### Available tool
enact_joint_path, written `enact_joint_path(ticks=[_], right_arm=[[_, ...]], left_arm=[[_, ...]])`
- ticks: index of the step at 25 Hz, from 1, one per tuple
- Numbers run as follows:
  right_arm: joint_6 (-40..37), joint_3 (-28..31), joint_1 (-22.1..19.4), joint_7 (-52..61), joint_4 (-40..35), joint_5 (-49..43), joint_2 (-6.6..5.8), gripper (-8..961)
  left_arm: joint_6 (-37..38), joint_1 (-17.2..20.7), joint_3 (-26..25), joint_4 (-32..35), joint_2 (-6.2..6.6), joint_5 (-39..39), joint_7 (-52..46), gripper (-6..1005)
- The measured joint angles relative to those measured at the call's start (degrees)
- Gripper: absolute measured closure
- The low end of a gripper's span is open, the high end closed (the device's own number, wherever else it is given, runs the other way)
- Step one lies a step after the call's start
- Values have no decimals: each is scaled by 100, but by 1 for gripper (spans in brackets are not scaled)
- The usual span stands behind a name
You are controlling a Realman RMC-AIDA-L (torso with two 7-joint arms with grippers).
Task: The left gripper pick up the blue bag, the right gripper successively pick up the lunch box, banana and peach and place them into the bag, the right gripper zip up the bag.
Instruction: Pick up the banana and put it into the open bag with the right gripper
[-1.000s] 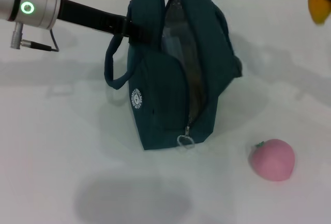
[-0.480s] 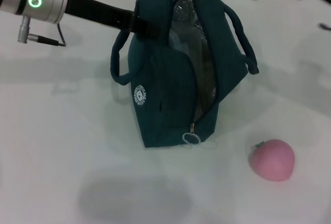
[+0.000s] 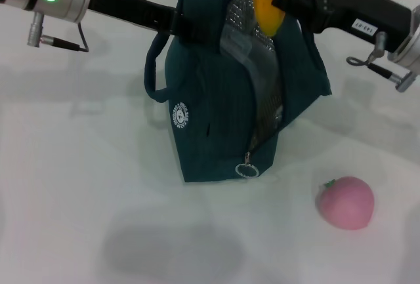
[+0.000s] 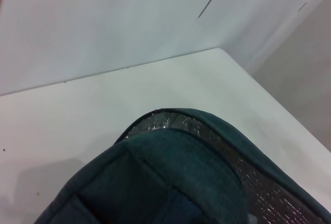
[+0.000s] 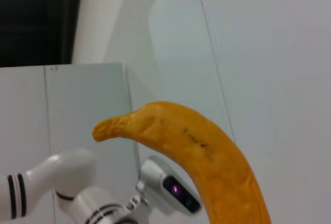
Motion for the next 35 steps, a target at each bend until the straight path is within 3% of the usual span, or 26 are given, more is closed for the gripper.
enact_joint_path(ticks=[7, 16, 35], right_arm=[[340, -45, 33, -22, 327, -24, 0, 483], [540, -688, 63, -196, 327, -12, -1, 476], [971, -929, 9, -468, 368, -12, -1, 460]], left_arm=[[-3, 6, -3, -9, 1, 12, 7, 952], [-6, 29, -3, -12, 0, 5, -6, 952], [-5, 25, -3, -12, 3, 20, -12, 951]])
